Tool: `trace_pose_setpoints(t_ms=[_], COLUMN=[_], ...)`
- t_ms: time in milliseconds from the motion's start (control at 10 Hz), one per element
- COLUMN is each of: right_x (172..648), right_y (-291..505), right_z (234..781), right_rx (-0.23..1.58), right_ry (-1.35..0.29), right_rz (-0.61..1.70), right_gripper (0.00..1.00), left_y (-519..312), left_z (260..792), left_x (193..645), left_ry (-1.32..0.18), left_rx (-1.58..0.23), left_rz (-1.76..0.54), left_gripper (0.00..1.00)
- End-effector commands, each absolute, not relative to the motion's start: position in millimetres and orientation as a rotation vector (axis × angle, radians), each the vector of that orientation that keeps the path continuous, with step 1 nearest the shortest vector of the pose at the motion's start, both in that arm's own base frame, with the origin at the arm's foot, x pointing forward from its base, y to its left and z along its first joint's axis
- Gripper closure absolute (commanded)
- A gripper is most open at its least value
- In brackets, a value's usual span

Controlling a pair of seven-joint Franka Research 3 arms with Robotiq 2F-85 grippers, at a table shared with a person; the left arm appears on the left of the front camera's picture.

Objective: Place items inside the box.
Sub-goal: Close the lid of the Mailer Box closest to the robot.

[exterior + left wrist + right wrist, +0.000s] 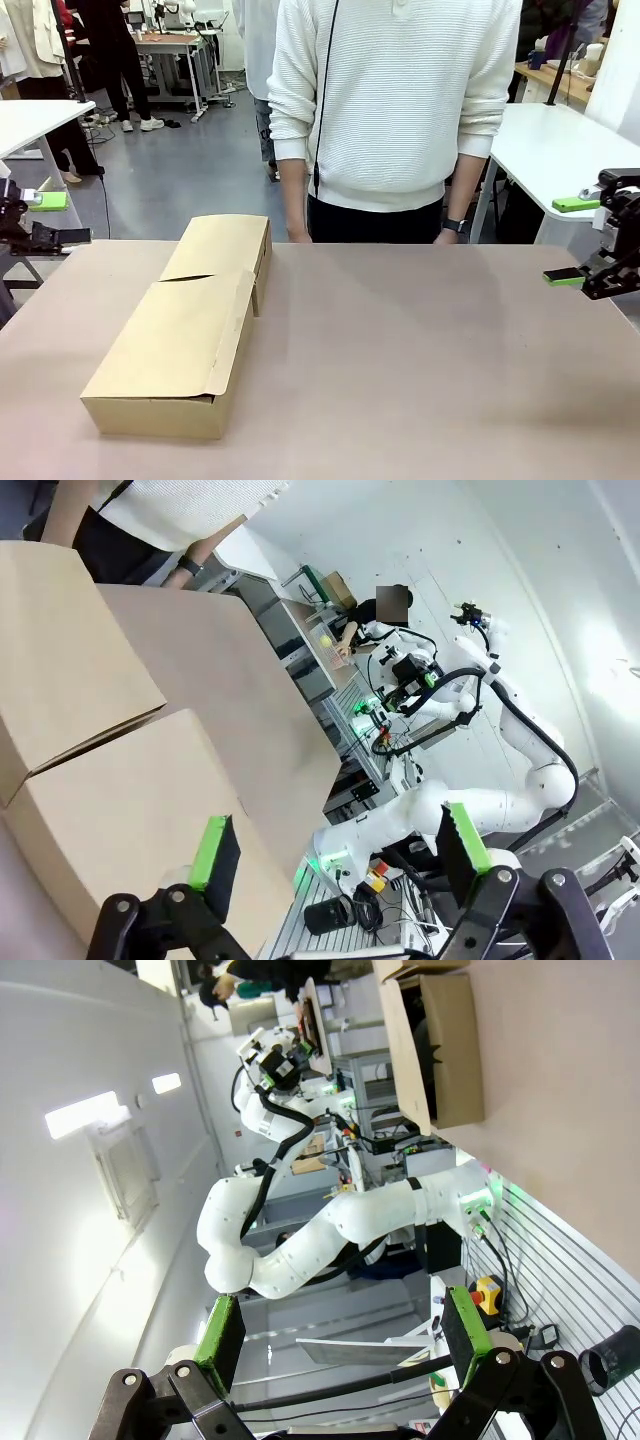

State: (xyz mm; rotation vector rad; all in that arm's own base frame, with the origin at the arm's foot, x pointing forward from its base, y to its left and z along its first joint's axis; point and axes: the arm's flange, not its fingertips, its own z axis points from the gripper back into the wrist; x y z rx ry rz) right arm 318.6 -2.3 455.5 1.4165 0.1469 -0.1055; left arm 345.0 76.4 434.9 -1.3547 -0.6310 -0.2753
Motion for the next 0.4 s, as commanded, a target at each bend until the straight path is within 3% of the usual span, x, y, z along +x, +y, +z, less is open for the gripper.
trace_pose_setpoints(t_ms=[0, 300], right_x=[319.0, 319.0], right_y=[-4.4, -4.4], right_z=[458.8, 458.8], right_rx=[1.417, 1.417], right_ry=[0.155, 0.155], right_rz=[-0.101, -0.101], right_gripper=[0.0, 0.0], left_y=[78.0, 78.0], left_z=[435.7, 435.7], left_x=[343.2, 343.2], left_ry=[-0.648, -0.648], left_rx=[-1.37, -1.37], left_rz=[-0.283, -0.283], left_gripper=[0.0, 0.0])
